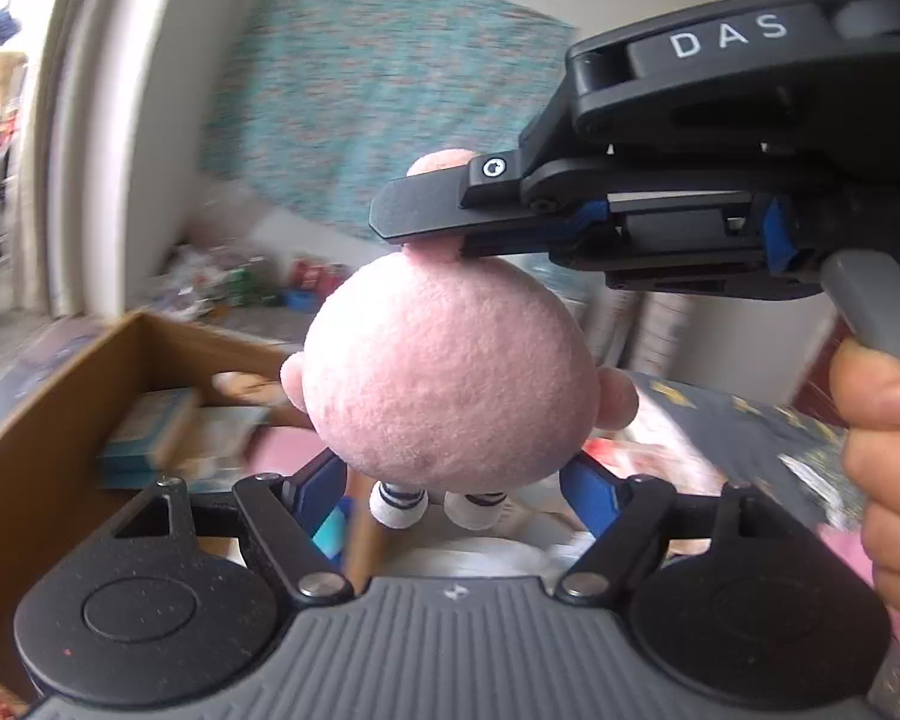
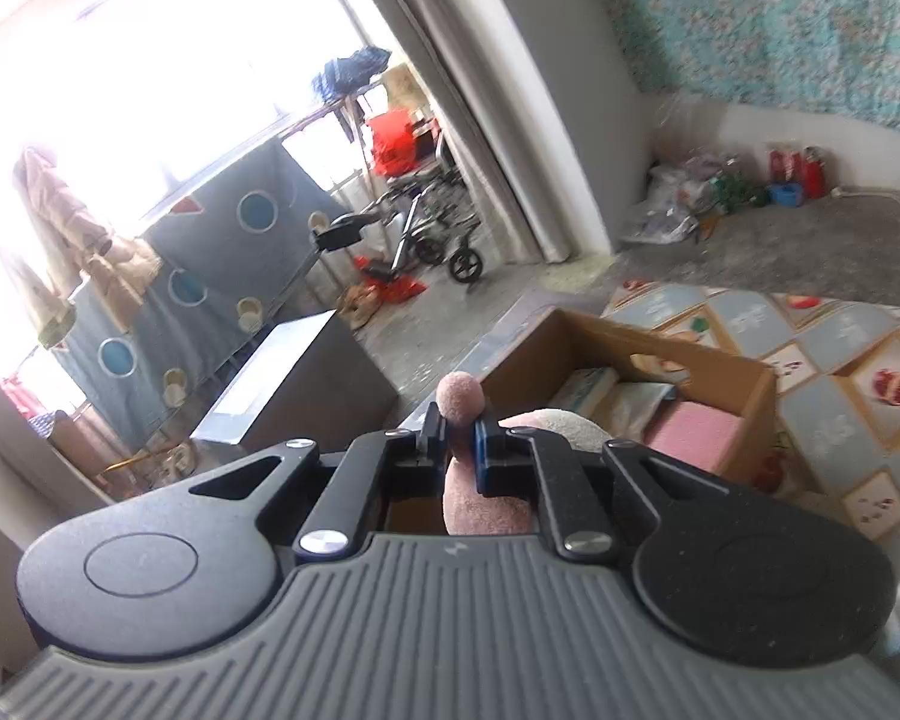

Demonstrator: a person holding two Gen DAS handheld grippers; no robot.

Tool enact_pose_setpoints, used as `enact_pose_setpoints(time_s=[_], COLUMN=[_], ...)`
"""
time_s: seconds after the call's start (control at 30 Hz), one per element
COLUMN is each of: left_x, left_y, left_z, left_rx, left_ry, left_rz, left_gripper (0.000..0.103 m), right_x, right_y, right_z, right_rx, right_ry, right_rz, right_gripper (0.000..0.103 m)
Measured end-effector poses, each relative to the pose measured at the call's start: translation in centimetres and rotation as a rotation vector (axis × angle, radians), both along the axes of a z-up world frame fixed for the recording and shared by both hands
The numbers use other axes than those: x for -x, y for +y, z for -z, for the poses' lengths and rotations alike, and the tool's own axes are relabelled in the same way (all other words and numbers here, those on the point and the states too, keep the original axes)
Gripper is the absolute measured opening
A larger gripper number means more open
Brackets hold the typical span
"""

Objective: Organize soft objects
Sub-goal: 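Carry the plush toy with the right gripper over the cardboard box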

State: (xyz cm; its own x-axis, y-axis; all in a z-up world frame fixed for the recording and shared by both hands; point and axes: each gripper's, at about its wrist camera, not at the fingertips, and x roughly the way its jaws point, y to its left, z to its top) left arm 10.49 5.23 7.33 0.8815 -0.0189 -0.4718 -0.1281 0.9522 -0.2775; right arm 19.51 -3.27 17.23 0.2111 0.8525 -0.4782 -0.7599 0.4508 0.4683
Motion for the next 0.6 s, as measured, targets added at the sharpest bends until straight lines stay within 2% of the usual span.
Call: enact_pose_setpoints(time_s=[0.2, 0.37, 0.5, 0.6], left_x=[-1.8, -3.1, -2.6, -2.4], left_y=[8.1, 13.3, 15.8, 16.0], left_z=[2.2, 4.9, 5.9, 6.4], left_rx=[0.036, 0.088, 0.130, 0.139], left_ry=[0.123, 0.247, 0.299, 0.324], left_rz=[-0.226, -0.322, -0.351, -0.347], left_gripper=[0.079, 0.079, 0.079, 0.079], right_x=[-4.7, -9.0, -11.1, -12.2], right_y=[13.3, 21.5, 25.0, 25.5], right_z=[3.3, 8.6, 12.3, 14.4], right_rx=[0.079, 0.152, 0.191, 0.242], right_ry=[0.117, 0.230, 0.240, 0.243], right_rz=[-0.172, -0.287, -0.375, -0.435], right_gripper=[0.007, 0.007, 0.007, 0.007])
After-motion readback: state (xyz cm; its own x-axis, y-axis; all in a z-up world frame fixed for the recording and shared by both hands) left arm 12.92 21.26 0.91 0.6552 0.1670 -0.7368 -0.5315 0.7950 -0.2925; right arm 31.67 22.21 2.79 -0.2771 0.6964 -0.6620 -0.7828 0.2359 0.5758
